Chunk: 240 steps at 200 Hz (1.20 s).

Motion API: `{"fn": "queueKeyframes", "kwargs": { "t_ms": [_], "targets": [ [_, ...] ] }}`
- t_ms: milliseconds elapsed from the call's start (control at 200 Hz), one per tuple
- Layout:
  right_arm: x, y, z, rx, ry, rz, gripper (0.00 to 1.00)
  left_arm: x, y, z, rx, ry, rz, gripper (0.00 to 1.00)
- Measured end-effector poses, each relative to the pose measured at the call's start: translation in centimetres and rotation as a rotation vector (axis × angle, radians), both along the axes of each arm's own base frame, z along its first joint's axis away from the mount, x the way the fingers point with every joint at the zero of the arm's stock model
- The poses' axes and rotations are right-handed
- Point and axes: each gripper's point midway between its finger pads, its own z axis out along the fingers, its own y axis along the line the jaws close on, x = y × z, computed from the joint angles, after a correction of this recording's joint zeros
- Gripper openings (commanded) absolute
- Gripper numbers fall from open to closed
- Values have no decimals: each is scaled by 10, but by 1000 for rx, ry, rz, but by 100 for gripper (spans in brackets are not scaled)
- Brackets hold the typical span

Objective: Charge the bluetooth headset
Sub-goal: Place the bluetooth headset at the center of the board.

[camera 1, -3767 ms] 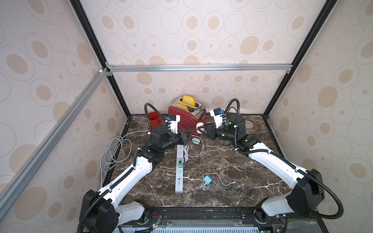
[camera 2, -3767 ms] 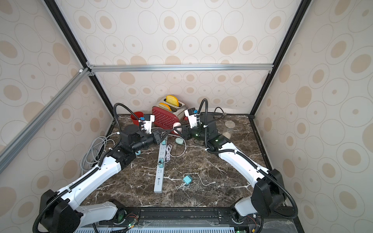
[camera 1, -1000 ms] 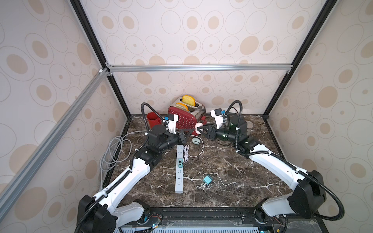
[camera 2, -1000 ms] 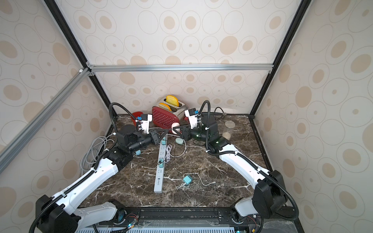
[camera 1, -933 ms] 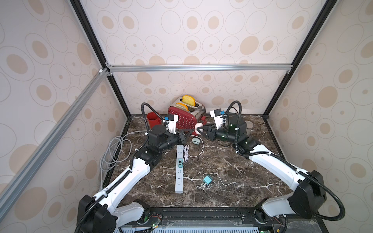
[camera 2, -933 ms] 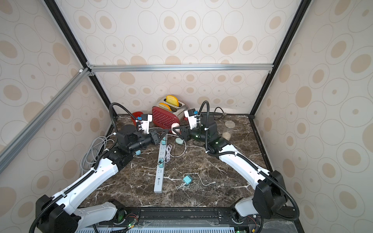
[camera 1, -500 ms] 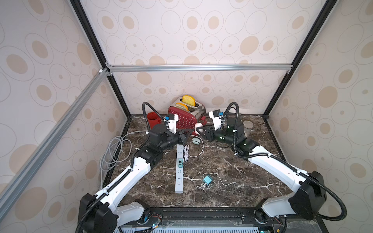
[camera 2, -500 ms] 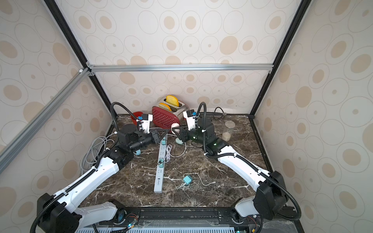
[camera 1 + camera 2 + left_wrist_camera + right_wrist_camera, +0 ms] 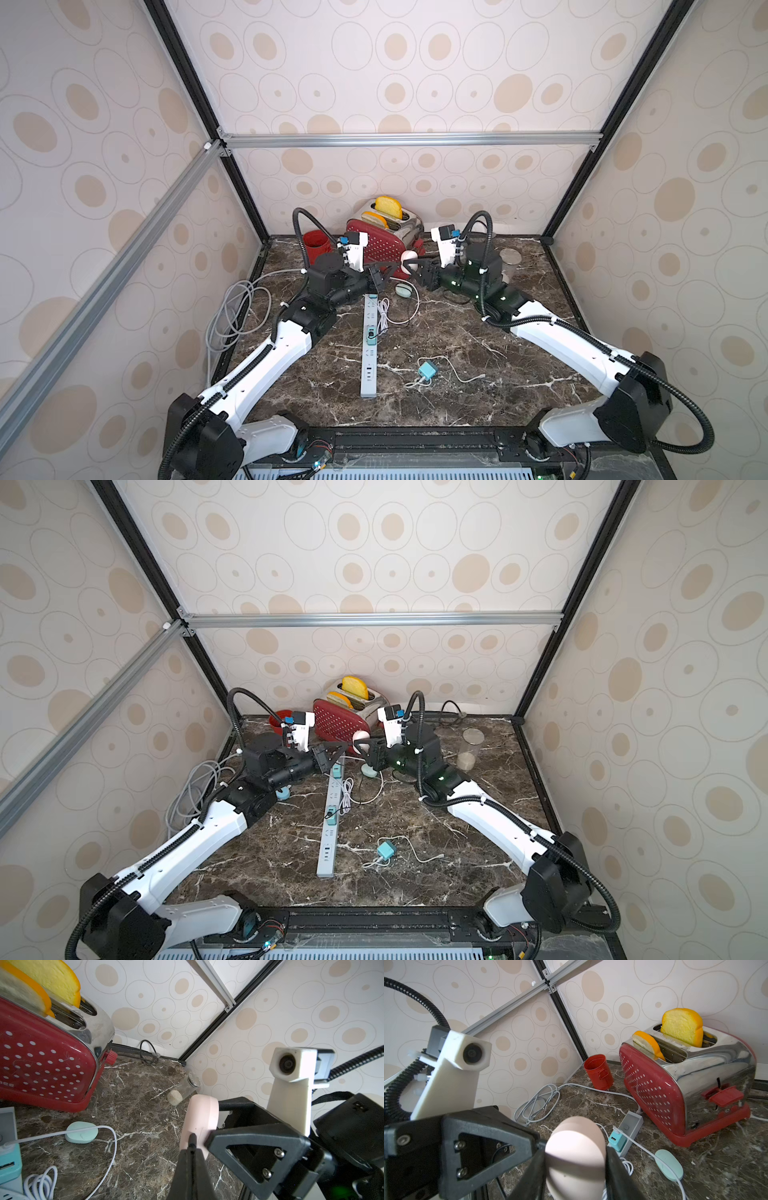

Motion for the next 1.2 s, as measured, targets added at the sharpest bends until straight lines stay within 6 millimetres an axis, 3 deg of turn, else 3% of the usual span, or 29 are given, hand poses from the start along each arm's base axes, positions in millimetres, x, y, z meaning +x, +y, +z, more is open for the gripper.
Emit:
{"fn": "queueKeyframes", "kwargs": {
  "t_ms": [175, 240, 325, 426, 576, 711, 826, 996, 1202],
  "targets": [
    [7, 5, -5, 2, 15, -8, 13, 5, 2, -2, -2, 7, 18, 0],
    [8, 5, -7, -4, 21, -16, 25, 8, 4, -5, 5, 15, 34, 0],
    [7, 5, -10, -31, 35, -30, 50, 10, 11, -9, 18, 30, 64, 0],
    [3, 1, -12, -70, 58, -41, 64, 16, 32, -14, 17, 52, 121, 0],
    [1, -41, -11, -103, 106, -129, 71, 40, 86, -28, 40, 92, 296, 0],
    [-6, -87, -11, -118, 121, -227, 72, 46, 103, -31, 55, 95, 350, 0],
    [-11, -116, -24, -138, 156, -287, 71, 47, 117, -41, 67, 105, 394, 0],
    [-3, -147, -64, -184, 274, -362, 71, 54, 153, -84, 97, 178, 508, 0],
    [4, -154, -108, -235, 405, -361, 72, 58, 173, -158, 148, 322, 572, 0]
  ]
}}
